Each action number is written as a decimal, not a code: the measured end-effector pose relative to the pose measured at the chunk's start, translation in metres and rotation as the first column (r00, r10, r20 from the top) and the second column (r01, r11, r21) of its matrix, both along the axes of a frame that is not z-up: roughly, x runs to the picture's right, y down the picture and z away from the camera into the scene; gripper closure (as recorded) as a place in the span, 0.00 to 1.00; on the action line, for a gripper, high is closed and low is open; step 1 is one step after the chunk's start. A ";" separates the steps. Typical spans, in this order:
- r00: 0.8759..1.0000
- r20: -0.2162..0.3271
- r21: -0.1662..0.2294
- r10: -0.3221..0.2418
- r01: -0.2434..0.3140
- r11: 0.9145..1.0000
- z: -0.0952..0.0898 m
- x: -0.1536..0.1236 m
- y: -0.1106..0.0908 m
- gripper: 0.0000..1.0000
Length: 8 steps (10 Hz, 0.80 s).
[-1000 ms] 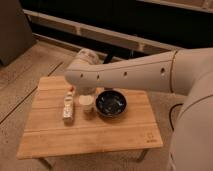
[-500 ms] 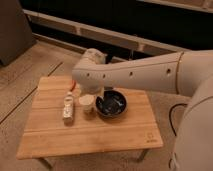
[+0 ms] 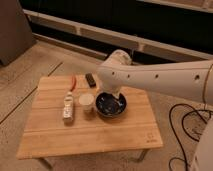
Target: Push the ceramic bowl across the table
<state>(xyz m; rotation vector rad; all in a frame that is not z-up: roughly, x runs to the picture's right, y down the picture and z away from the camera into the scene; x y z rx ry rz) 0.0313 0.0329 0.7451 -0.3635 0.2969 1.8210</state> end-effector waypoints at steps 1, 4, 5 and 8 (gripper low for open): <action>1.000 -0.007 -0.030 0.019 -0.019 0.999 0.014 0.010 0.009 0.35; 0.999 -0.050 -0.148 0.012 -0.019 0.989 0.058 0.030 0.040 0.35; 0.998 -0.066 -0.185 -0.002 -0.010 0.983 0.074 0.030 0.048 0.35; 0.997 -0.081 -0.202 -0.008 -0.009 0.979 0.078 0.035 0.051 0.35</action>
